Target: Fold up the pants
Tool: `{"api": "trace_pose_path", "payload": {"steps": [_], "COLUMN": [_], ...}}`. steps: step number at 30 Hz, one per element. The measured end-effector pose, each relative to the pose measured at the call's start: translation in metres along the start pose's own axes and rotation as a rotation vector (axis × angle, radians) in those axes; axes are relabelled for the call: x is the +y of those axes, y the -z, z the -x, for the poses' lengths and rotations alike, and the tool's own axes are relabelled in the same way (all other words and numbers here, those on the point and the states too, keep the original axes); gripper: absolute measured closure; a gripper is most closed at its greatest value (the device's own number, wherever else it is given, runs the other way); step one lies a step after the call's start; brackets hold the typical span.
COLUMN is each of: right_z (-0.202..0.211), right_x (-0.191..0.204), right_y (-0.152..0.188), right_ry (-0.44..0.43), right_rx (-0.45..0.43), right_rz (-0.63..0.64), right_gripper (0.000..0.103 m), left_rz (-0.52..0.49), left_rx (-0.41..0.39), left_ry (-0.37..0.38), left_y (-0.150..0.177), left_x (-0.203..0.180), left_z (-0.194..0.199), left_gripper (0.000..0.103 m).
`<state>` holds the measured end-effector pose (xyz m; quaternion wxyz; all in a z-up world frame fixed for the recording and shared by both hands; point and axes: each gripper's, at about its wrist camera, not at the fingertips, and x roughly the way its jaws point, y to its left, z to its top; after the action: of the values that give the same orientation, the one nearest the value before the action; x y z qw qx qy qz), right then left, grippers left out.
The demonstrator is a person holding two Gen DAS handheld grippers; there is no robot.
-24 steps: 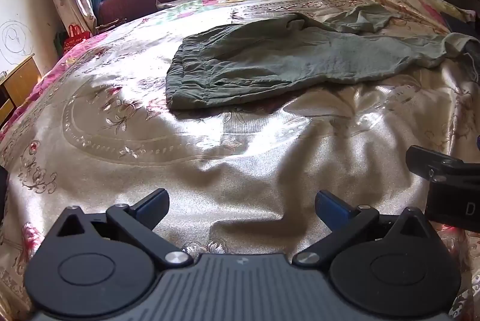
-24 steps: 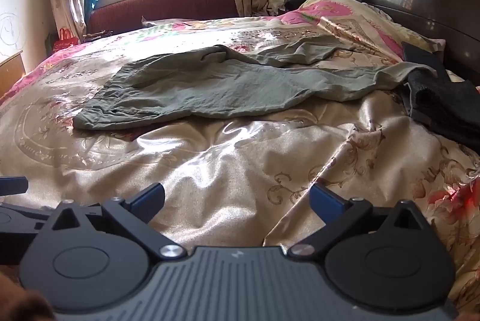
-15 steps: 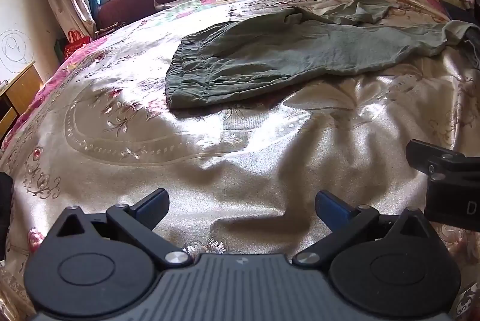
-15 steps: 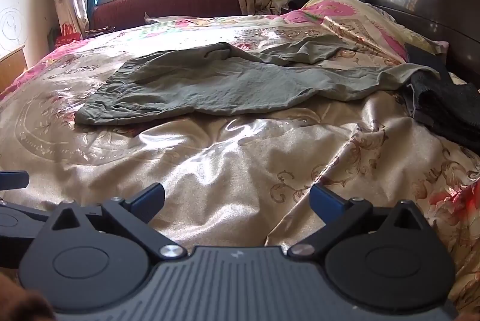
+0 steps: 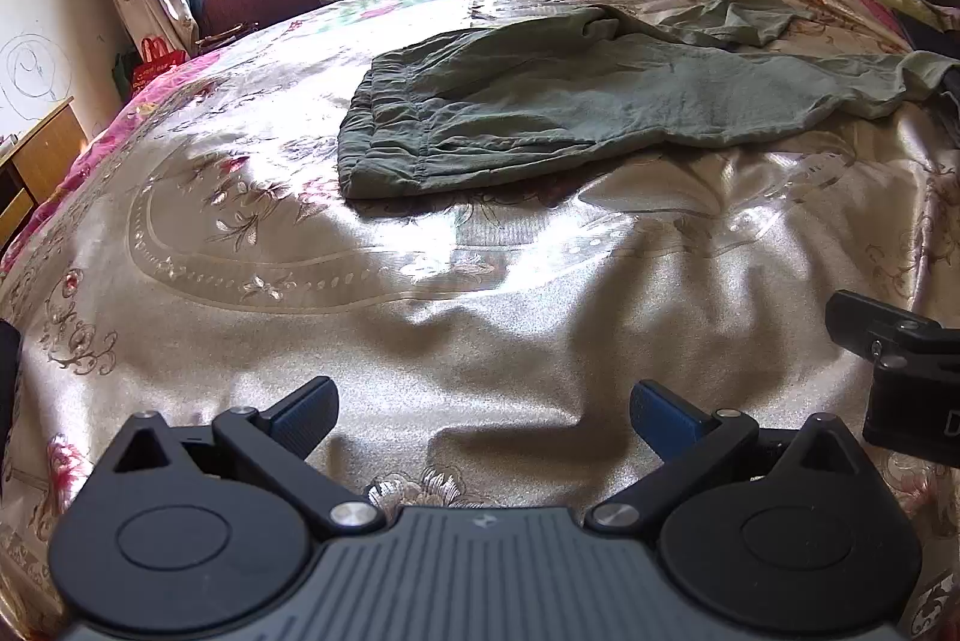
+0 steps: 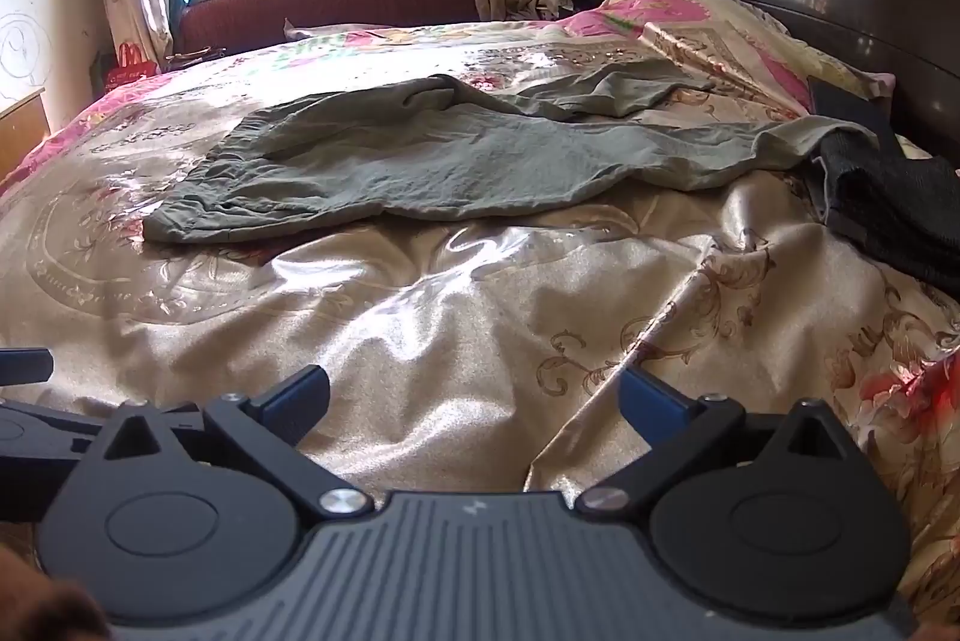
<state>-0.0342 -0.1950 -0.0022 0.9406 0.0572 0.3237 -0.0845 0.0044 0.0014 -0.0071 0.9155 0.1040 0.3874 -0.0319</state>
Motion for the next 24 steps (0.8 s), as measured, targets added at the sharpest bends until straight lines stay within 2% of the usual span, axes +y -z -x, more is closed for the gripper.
{"api": "trace_pose_path", "payload": {"steps": [24], "right_z": [-0.0022], "right_x": [0.0001], "right_y": [0.0011], "right_ry": [0.001], "right_rx": [0.015], "right_rz": [0.001], "right_gripper": [0.001], "left_rz": [0.010], "left_rx": [0.019], "left_ry": [0.007], "left_y": [0.0005], "left_x": [0.0010], "left_z": [-0.0014], "left_gripper": [0.000]}}
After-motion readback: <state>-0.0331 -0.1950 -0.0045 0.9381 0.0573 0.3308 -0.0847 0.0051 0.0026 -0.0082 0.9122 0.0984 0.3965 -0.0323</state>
